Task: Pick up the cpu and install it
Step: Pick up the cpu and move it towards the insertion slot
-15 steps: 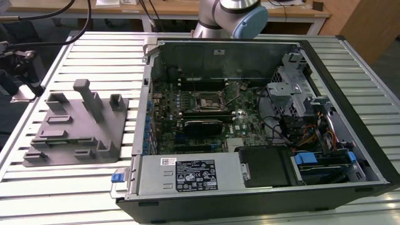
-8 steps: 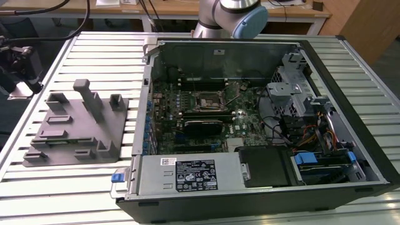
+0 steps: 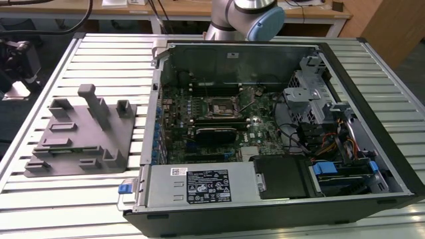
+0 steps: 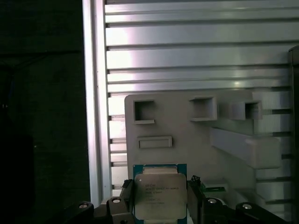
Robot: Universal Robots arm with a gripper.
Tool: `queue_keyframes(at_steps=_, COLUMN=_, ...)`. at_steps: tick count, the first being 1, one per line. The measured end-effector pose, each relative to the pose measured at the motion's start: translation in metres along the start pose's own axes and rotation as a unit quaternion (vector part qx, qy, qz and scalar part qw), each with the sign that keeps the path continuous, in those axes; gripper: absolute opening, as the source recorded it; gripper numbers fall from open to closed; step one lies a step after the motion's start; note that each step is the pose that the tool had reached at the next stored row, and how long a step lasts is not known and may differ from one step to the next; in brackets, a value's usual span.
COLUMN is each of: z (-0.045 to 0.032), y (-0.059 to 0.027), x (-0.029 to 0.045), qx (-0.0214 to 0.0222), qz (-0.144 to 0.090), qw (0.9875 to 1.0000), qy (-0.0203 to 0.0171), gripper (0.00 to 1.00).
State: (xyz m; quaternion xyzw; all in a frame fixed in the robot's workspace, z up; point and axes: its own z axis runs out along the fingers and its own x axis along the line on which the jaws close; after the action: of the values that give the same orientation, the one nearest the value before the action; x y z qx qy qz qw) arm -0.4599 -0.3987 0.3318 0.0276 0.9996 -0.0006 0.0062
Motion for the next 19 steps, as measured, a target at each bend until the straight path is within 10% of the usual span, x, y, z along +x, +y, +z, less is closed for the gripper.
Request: queue_keyframes(at_steps=19, z=-0.0302, y=0.0003, x=-0.0003, qx=-0.0001, qz=0.0, qw=1.0, qy=-0.0001, gripper=0.54)
